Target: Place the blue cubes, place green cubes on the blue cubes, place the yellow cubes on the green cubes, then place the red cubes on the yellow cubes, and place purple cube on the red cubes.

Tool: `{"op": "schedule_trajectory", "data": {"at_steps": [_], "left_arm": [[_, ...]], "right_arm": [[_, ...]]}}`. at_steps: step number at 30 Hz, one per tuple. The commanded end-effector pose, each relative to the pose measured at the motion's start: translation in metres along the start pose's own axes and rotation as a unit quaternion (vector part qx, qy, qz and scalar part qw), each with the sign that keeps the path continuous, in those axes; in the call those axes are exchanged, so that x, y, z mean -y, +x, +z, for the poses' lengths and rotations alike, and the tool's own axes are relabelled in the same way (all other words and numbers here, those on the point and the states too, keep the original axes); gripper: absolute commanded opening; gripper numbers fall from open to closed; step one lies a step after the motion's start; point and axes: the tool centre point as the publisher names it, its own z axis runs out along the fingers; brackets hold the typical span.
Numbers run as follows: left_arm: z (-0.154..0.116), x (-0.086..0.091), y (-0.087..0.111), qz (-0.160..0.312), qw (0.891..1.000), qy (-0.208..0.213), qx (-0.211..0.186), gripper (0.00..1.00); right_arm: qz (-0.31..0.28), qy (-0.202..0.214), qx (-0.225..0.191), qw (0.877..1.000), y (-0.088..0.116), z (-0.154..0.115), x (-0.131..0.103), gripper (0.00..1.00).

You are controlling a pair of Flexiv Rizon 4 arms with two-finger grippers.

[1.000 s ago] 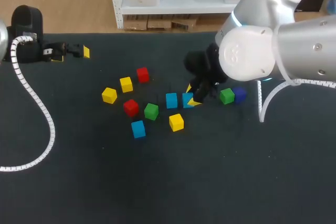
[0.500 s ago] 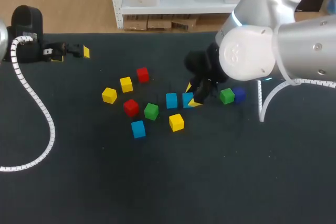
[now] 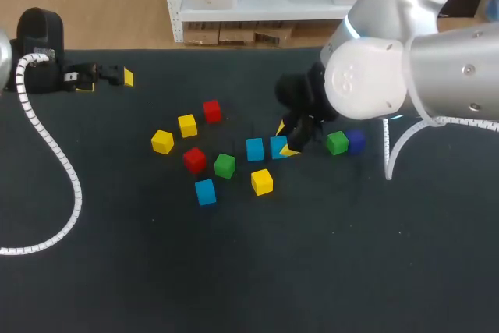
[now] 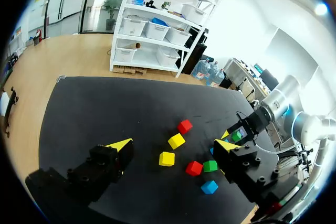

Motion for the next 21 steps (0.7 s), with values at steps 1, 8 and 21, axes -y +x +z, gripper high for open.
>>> {"op": "schedule_trajectory", "data": {"at_steps": [1, 8, 21], "left_arm": [[0.0, 0.0, 0.0, 0.0, 1.0, 0.0, 0.0, 1.0], [0.0, 0.0, 0.0, 0.0, 1.0, 0.0, 0.0, 1.0], [0.0, 0.0, 0.0, 0.0, 1.0, 0.0, 0.0, 1.0]], "right_arm": [[0.0, -0.002, 0.001, 1.0, 0.0, 0.001, 0.002, 0.46], [0.002, -0.016, 0.008, 1.0, -0.002, -0.011, -0.005, 1.0], [0.006, -0.002, 0.038, 0.999, 0.02, -0.076, -0.009, 1.0]]}}
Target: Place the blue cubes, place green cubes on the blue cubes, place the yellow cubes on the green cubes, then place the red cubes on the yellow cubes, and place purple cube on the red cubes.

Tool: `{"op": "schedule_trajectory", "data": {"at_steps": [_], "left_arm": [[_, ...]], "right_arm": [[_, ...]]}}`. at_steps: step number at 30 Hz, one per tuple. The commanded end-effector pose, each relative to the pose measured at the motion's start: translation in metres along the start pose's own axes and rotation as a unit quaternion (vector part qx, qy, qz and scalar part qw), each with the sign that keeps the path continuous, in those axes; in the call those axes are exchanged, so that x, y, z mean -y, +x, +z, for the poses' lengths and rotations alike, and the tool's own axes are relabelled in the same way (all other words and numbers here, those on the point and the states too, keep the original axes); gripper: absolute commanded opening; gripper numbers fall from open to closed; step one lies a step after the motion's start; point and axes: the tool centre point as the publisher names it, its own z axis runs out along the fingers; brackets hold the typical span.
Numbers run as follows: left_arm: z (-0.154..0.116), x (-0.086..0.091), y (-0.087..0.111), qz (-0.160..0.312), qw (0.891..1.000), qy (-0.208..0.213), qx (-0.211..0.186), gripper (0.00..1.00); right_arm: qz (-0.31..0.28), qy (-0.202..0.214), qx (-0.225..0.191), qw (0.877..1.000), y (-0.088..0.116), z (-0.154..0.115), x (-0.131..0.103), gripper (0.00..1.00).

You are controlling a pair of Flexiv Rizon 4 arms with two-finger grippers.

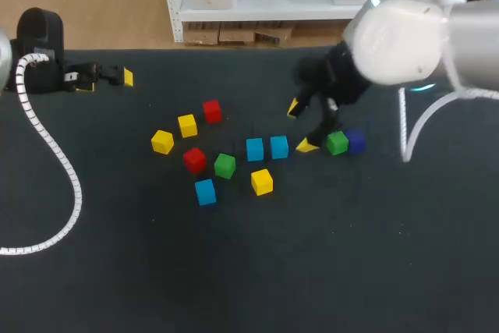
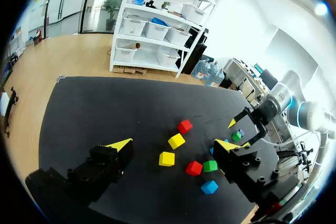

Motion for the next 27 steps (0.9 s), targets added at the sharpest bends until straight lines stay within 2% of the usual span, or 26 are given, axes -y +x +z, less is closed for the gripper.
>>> {"op": "schedule_trajectory", "data": {"at_steps": [1, 13, 17, 20, 27], "left_arm": [[0.0, 0.0, 0.0, 0.0, 1.0, 0.0, 0.0, 1.0], [0.0, 0.0, 0.0, 0.0, 1.0, 0.0, 0.0, 1.0], [0.0, 0.0, 0.0, 0.0, 1.0, 0.0, 0.0, 1.0], [0.0, 0.0, 0.0, 0.0, 1.0, 0.0, 0.0, 1.0], [0.0, 0.0, 0.0, 0.0, 1.0, 0.0, 0.0, 1.0]], "right_arm": [[0.008, 0.018, 0.003, 1.0, 0.012, -0.03, -0.012, 1.0], [0.072, 0.066, 0.018, 0.995, 0.043, -0.071, -0.024, 1.0], [0.064, 0.057, 0.014, 0.996, 0.046, -0.078, -0.025, 1.0], [0.042, 0.024, 0.017, 0.999, 0.045, -0.084, -0.026, 1.0], [0.042, 0.024, 0.017, 0.999, 0.045, -0.084, -0.026, 1.0]]}}
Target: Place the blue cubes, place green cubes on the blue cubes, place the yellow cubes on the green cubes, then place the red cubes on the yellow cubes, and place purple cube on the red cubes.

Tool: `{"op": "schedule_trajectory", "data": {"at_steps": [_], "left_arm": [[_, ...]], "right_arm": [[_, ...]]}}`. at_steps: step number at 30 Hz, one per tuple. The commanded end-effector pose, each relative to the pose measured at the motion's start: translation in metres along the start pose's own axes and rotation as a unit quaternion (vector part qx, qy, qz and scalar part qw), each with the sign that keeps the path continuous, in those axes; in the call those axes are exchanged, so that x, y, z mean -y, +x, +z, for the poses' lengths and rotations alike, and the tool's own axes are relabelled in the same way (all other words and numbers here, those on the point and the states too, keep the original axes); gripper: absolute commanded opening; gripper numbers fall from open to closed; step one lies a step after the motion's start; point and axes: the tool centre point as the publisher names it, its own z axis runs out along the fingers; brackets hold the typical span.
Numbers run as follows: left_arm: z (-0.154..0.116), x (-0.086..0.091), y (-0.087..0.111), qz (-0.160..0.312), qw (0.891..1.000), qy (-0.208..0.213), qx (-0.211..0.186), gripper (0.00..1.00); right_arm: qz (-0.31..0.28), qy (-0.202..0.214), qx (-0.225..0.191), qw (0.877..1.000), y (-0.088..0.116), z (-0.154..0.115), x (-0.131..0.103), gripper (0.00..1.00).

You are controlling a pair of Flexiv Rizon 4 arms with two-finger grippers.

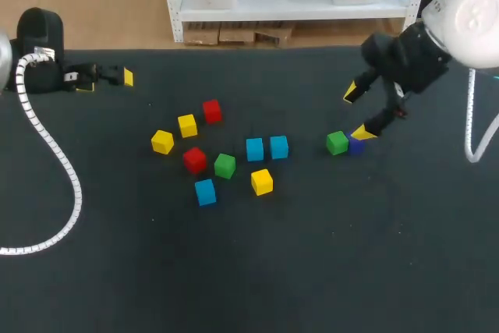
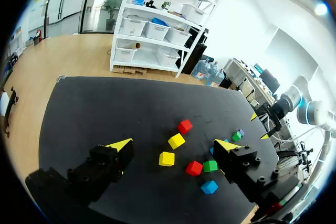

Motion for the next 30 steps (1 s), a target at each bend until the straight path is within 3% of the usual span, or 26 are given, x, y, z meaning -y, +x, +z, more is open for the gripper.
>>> {"op": "schedule_trajectory", "data": {"at_steps": [1, 4, 9, 14, 17, 22, 30], "left_arm": [[0.0, 0.0, 0.0, 0.0, 1.0, 0.0, 0.0, 1.0], [0.0, 0.0, 0.0, 0.0, 1.0, 0.0, 0.0, 1.0], [0.002, 0.002, 0.0, 0.085, 0.996, 0.024, 0.016, 1.0], [0.007, 0.011, 0.014, 0.184, 0.981, 0.056, 0.011, 1.0], [0.008, 0.017, 0.026, 0.243, 0.967, 0.079, -0.004, 1.0], [0.005, 0.024, 0.044, 0.35, 0.929, 0.105, -0.064, 1.0], [0.002, 0.023, 0.044, 0.348, 0.928, 0.113, -0.065, 1.0]], "right_arm": [[0.0, -0.008, 0.002, 1.0, 0.0, 0.001, 0.005, 1.0], [0.0, -0.008, 0.002, 1.0, 0.0, 0.001, 0.005, 1.0], [0.0, -0.008, 0.002, 1.0, 0.0, 0.001, 0.005, 1.0], [0.0, -0.008, 0.002, 1.0, 0.0, 0.001, 0.005, 1.0], [0.0, -0.008, 0.002, 1.0, 0.0, 0.001, 0.005, 1.0], [0.0, -0.008, 0.002, 1.0, 0.0, 0.001, 0.005, 1.0], [0.0, -0.008, 0.002, 1.0, 0.0, 0.001, 0.005, 1.0]]}}
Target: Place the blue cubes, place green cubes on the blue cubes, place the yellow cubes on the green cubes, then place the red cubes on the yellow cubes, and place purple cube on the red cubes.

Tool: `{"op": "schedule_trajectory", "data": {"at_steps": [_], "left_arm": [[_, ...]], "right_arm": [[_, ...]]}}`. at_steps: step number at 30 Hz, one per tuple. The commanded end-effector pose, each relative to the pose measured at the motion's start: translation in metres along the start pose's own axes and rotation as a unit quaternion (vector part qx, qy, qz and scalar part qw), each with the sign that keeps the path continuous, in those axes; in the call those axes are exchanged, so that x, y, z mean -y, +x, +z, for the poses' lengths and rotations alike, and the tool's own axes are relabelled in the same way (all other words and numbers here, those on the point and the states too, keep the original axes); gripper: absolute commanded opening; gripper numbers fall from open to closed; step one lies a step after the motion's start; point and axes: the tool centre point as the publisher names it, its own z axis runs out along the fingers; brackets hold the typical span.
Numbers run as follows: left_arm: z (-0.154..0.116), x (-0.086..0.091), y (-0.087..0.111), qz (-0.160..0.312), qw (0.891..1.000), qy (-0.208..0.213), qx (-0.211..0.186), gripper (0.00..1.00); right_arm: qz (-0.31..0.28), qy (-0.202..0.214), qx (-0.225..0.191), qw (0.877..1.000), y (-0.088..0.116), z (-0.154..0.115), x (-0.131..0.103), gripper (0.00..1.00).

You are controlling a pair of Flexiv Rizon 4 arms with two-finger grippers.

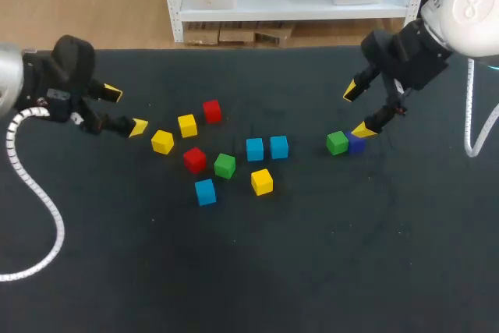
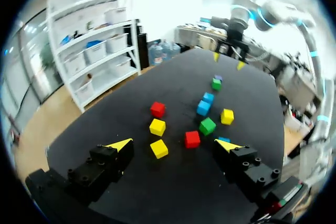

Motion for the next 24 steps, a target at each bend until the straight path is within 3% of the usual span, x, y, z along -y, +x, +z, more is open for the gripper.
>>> {"op": "schedule_trajectory", "data": {"at_steps": [1, 9, 12, 16, 24], "left_arm": [[-0.006, -0.006, -0.003, 0.003, 0.999, 0.037, -0.005, 1.0], [-0.006, -0.006, -0.003, 0.003, 0.999, 0.037, -0.005, 1.0], [0.004, -0.001, -0.011, 0.048, 0.997, 0.038, -0.04, 1.0], [0.018, 0.017, -0.017, 0.092, 0.992, 0.049, -0.072, 1.0], [0.041, 0.061, -0.011, 0.1, 0.984, 0.083, -0.119, 1.0]], "right_arm": [[0.0, -0.001, 0.001, 1.0, 0.0, 0.0, 0.001, 1.0], [0.0, -0.001, 0.001, 1.0, 0.0, 0.0, 0.001, 1.0], [0.0, -0.001, 0.001, 1.0, 0.0, 0.0, 0.001, 1.0], [0.0, -0.001, 0.001, 1.0, 0.0, 0.0, 0.001, 1.0], [0.0, -0.001, 0.001, 1.0, 0.0, 0.0, 0.001, 1.0]]}}
